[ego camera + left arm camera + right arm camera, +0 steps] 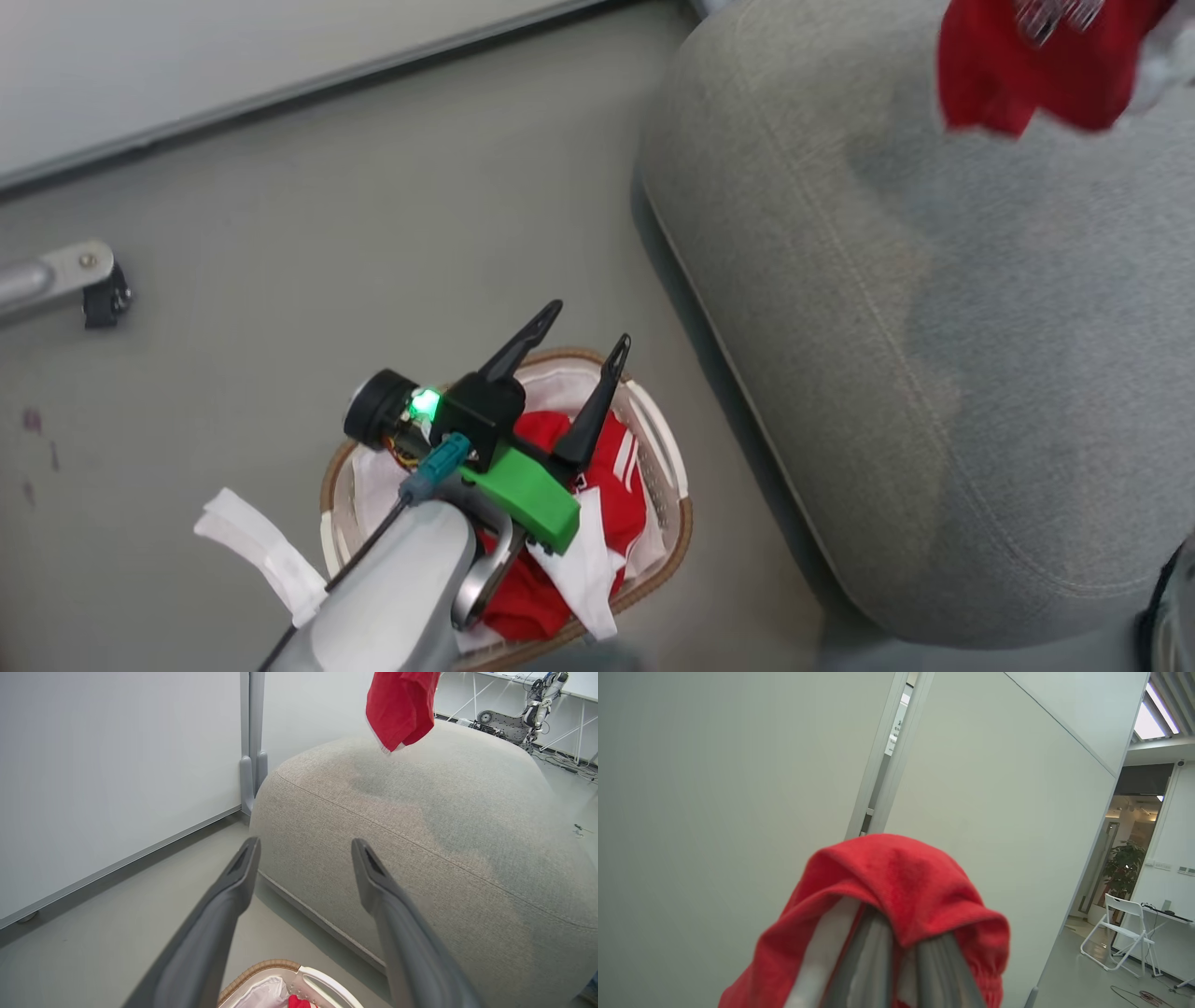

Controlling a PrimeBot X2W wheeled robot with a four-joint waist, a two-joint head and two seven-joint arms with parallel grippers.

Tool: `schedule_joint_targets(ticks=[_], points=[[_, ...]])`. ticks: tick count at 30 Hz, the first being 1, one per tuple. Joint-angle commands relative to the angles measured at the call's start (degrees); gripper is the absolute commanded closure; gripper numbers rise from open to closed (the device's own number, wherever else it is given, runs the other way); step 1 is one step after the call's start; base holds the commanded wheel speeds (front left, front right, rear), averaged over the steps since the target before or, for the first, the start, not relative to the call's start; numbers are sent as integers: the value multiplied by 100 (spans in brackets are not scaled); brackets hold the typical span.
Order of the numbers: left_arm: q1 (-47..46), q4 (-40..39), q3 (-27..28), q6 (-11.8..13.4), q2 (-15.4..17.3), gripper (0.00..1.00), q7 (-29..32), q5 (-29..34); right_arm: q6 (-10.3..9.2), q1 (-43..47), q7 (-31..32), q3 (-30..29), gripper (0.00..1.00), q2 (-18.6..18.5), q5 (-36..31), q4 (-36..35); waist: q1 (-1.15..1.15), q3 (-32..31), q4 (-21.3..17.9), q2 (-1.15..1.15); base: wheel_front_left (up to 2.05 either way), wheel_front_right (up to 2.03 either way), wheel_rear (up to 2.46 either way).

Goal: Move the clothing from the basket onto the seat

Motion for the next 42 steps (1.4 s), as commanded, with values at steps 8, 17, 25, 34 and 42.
schedule_joint_targets(ticks=[8,17,25,34,42], points=[[-561,-139,9,-26,107,0,-5,232,-6,-463,-20,-871,100,-440,-316,834,0,1470,700,0,0,0,0],[-711,-129,24,-27,108,0,-5,342,-6,404,-20,-1583,100,-134,-319,1445,0,1842,676,0,0,0,0],[-632,-58,103,-26,185,0,-5,340,-6,891,-20,-1403,86,235,-351,1503,0,1765,479,0,0,0,0],[-443,14,229,-26,210,0,-5,235,-6,1673,-20,-1109,0,636,-461,1175,0,1395,378,0,0,0,0],[-112,-73,452,-25,127,0,-5,176,-6,2542,-20,-910,0,783,-438,859,0,828,455,0,0,0,0]])
